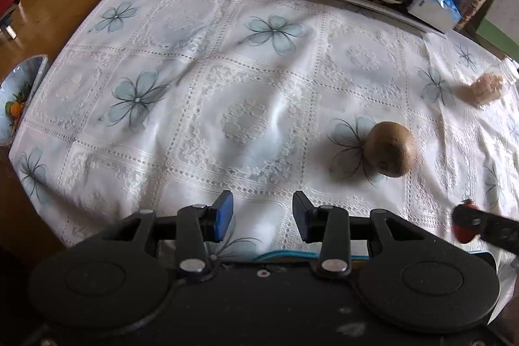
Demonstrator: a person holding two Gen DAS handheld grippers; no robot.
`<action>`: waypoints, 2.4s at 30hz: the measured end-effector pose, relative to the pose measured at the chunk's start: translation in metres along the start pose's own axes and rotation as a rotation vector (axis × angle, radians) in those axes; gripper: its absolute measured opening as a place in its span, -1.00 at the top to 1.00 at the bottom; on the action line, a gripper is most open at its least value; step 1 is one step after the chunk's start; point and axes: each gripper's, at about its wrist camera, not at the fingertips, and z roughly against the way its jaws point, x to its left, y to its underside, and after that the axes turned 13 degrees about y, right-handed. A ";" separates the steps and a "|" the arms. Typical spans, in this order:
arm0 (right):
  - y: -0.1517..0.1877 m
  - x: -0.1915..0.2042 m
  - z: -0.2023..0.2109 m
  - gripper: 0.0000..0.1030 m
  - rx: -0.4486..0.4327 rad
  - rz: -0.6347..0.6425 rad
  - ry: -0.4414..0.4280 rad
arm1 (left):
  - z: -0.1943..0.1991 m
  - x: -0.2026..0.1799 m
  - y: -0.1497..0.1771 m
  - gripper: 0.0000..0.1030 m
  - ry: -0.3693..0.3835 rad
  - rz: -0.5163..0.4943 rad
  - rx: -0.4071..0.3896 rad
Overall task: Organize fruits
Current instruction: 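Grasp the last brown kiwi with the left tool while the right tool holds the tomato, then carry the kiwi with the left tool while the right tool carries the tomato over the tray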
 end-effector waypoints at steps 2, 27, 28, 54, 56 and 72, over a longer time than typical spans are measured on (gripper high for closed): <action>0.001 -0.015 0.000 0.17 0.001 -0.030 -0.001 | -0.002 -0.007 0.002 0.20 0.010 -0.018 0.009; -0.010 -0.067 0.000 0.17 0.067 -0.211 -0.038 | -0.076 -0.110 -0.045 0.00 0.073 -0.196 0.019; -0.010 -0.068 0.000 0.18 0.067 -0.213 -0.037 | -0.079 -0.109 -0.045 -0.04 0.074 -0.192 0.023; -0.006 -0.071 -0.001 0.17 0.028 -0.207 0.008 | -0.030 -0.077 -0.026 -0.07 0.095 -0.061 0.027; -0.003 -0.073 0.002 0.17 0.019 -0.202 0.003 | -0.017 -0.070 -0.021 -0.07 0.100 -0.053 0.026; 0.063 -0.085 0.032 0.17 -0.035 -0.183 -0.065 | 0.041 -0.050 0.051 -0.07 0.030 -0.099 0.045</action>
